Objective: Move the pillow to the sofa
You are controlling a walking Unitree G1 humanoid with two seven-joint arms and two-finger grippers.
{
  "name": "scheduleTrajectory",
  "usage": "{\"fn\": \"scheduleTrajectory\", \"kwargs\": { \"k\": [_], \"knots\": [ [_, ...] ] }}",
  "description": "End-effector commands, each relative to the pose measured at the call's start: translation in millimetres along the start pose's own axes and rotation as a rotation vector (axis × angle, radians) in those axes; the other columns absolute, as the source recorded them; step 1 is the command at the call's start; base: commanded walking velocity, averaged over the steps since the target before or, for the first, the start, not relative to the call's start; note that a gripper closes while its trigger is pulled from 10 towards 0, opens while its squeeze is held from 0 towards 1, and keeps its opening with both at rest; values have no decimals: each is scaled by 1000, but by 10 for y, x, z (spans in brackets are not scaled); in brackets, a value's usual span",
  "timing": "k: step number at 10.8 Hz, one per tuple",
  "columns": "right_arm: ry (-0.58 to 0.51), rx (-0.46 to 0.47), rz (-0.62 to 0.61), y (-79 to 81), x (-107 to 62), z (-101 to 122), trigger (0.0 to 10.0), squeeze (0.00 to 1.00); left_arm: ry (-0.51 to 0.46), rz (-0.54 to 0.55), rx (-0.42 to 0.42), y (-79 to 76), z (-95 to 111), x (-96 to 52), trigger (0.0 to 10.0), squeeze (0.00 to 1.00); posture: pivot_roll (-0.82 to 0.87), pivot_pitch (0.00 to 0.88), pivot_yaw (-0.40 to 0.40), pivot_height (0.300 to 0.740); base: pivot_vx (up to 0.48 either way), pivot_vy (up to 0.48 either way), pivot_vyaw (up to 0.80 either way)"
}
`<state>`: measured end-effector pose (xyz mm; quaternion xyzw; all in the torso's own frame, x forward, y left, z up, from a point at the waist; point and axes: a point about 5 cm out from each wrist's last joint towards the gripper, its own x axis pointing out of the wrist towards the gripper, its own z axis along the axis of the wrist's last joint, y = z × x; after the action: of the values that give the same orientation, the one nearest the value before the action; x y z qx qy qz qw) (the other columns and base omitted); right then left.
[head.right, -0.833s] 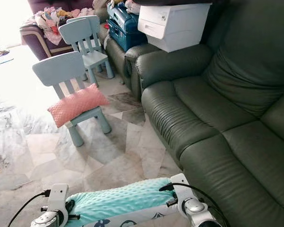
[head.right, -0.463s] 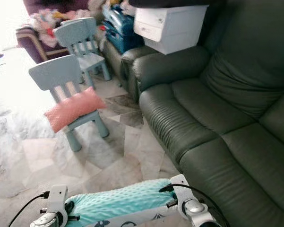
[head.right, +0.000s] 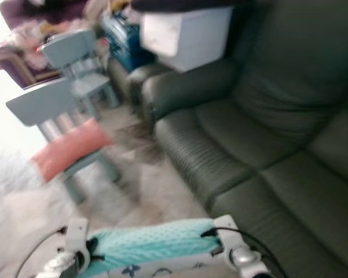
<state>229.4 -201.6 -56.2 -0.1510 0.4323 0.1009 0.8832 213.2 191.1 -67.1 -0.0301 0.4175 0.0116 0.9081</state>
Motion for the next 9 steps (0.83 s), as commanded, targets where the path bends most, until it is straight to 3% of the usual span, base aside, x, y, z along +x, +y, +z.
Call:
{"fn": "scheduleTrajectory", "kwargs": {
  "k": [1,9],
  "knots": [
    [-11,2,10,53,13,38,10000,0,34,60,-4,205,-110,-52,10000,0,-255,20,91,740,0,0,0],
    [-6,-3,9,52,12,27,10000,0,58,70,-28,210,-147,-57,10000,0,-259,25,90,740,0,0,-800]
  ]
}}
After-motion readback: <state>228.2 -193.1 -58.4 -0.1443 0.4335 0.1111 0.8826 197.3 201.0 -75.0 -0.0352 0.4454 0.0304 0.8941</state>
